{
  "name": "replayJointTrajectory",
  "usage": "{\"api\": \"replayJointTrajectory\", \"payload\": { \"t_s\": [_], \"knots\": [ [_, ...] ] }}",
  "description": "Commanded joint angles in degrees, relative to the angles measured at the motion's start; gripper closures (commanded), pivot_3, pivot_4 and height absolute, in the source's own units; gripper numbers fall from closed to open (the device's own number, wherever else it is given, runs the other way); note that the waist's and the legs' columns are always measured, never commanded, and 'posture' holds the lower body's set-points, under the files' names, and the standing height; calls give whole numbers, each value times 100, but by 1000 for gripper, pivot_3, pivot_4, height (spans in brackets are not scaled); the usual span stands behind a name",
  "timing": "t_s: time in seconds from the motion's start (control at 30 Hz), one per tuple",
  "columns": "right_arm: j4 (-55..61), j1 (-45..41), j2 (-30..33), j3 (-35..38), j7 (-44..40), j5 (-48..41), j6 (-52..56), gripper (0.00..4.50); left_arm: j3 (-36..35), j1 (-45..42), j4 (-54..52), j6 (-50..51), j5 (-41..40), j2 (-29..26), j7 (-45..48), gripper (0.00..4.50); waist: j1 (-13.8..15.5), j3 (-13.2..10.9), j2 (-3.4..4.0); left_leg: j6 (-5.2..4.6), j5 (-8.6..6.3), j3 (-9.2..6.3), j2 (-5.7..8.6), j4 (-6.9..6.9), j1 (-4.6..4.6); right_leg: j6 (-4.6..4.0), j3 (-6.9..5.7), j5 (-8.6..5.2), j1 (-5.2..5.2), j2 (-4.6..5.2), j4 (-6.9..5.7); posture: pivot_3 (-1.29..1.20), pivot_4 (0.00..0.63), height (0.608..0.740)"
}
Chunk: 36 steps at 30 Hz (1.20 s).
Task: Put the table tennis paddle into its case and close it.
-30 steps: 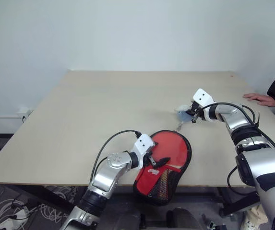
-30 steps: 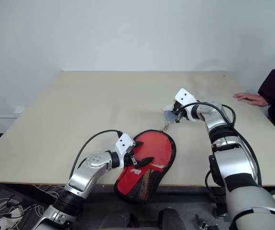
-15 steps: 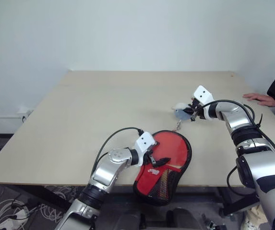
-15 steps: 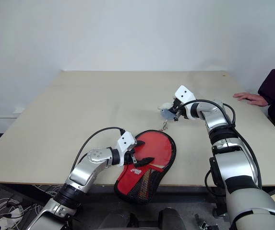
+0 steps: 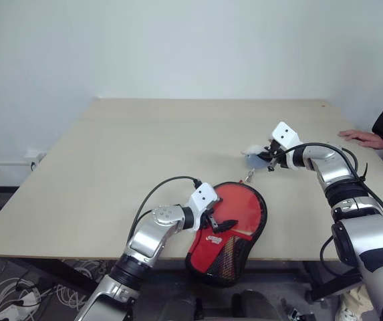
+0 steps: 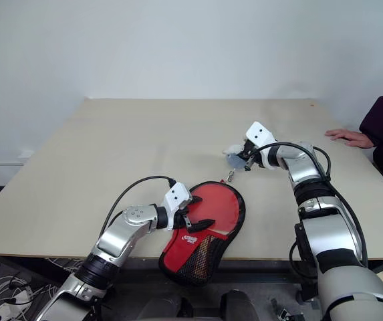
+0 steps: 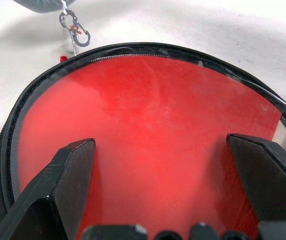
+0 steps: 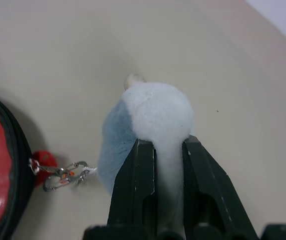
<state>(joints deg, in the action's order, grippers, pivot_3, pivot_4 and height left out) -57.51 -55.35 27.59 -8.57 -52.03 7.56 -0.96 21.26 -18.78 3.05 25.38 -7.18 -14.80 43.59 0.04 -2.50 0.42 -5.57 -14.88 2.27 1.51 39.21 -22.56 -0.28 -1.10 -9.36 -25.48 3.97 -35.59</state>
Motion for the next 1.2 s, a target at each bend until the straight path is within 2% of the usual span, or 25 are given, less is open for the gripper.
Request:
{"api": "replayJointTrajectory", "payload": {
  "t_s": [0.03,0.33,0.67,0.8,1.2],
  "knots": [
    [-56,-159,346,40,100,117,-305,4085,165,63,206,177,158,-27,-24,0,3,0,0,0,0,0,0,0,0,0,-1,0,0,0,1,0,0,729],
    [-5,33,782,-23,-552,91,-516,4085,170,87,200,179,142,-3,-58,0,41,-1,-1,-3,0,3,0,1,-2,2,-2,-1,2,1,6,0,0,729],
    [771,551,1396,-39,-1981,-147,-659,4085,174,134,156,183,123,5,-75,0,70,-2,-2,-13,-3,8,0,2,-2,8,-21,-6,5,2,13,0,0,729],
    [1115,758,1525,-21,-2250,-257,-561,4085,174,117,173,182,125,6,-73,0,70,-2,-3,-15,-5,12,0,1,-2,9,-22,-7,4,4,15,0,0,729],
    [3424,2158,2312,-20,-3674,-1063,233,4085,159,104,163,185,118,-17,-56,0,92,-2,-4,-19,-9,1,-2,-2,-5,11,-29,-7,14,10,44,0,0,729]
  ]
}}
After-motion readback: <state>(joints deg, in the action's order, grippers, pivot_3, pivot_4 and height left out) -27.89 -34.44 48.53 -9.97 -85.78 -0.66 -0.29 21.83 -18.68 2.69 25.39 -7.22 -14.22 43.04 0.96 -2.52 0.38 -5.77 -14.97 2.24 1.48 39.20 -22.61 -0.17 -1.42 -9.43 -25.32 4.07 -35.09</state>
